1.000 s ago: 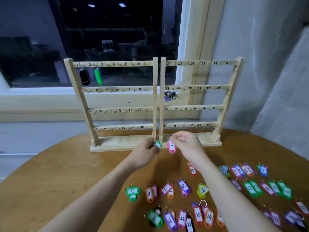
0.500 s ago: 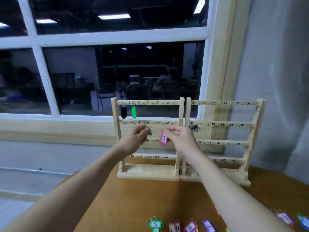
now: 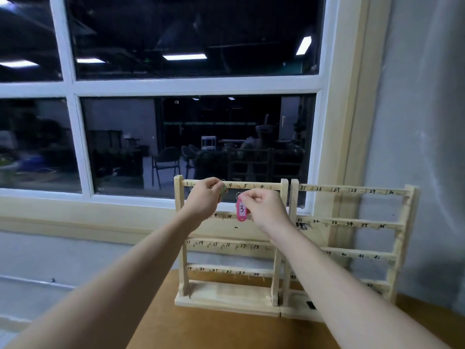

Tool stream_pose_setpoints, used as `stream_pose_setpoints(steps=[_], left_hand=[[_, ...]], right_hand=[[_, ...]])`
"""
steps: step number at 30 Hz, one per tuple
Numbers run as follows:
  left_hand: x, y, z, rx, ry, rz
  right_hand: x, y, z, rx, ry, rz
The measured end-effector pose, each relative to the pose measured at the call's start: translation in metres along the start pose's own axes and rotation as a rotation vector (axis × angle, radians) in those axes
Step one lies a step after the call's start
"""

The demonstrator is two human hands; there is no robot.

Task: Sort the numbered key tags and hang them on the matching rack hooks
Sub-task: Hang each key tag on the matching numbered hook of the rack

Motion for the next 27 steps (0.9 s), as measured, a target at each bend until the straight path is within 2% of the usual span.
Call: stream_pose_setpoints(steps=[7, 13, 20, 27], left_hand=[[-0.007, -0.005, 0.007, 0.075, 0.002, 0.009], [-0.025, -0.007, 0.010, 0.022, -0.040, 0.050], [-0.037, -0.002, 0.009, -0.037, -0.106, -0.036], [-0.046, -0.009, 0.007, -0.045, -0.053, -0.054]], right_hand=[[-0.007, 0.006, 0.015, 0.020, -0.029, -0.039], [-0.012, 0.011, 0.024, 0.040, -0.028, -0.056], [-0.015, 0.027, 0.036, 0.047, -0.009, -0.070], [-0.009, 0.046, 0.048, 0.075, 0.034, -0.121]])
Point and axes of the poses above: each hand's wrist, its own z-axis towards the middle knuckle, its own y-axis out of the palm, x = y × z, the point moved 8 cm from there along z, towards the middle knuckle, and after that the axes turned 5 degrees about -z, right-handed, at the moved point
